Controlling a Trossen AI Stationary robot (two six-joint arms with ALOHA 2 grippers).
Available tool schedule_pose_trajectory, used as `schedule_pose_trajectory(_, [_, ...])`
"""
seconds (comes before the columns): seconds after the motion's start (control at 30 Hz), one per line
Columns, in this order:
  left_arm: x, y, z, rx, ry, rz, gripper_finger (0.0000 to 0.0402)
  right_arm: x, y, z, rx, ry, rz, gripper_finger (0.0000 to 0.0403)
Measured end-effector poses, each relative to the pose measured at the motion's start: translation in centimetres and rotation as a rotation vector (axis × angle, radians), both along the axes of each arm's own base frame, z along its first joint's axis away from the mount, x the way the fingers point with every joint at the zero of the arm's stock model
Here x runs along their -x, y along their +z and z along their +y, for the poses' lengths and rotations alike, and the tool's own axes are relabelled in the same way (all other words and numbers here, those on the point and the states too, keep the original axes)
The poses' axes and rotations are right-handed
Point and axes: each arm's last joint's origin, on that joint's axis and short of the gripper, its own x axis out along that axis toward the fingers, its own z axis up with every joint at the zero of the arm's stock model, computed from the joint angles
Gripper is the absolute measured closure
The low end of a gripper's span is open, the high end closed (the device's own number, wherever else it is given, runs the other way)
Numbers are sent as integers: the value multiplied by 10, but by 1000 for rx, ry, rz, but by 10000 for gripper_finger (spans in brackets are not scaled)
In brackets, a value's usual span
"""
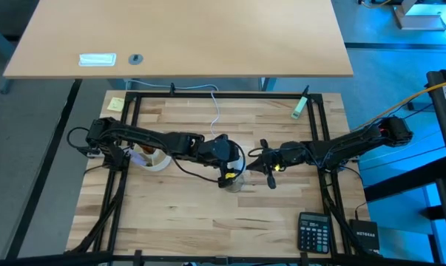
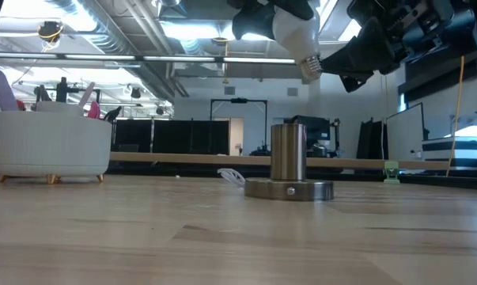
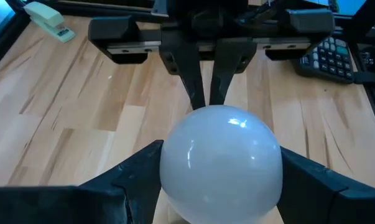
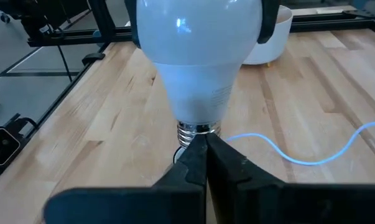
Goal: Screw lightbulb
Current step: Insert the lightbulb into the lamp
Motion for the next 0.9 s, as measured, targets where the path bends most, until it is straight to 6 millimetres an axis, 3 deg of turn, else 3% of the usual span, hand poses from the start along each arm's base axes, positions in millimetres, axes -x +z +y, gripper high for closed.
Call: schedule_pose_trajectory(0.9, [-2,4,0,-11,-9,-39,158,-13,-7,1,2,-4,-56,399])
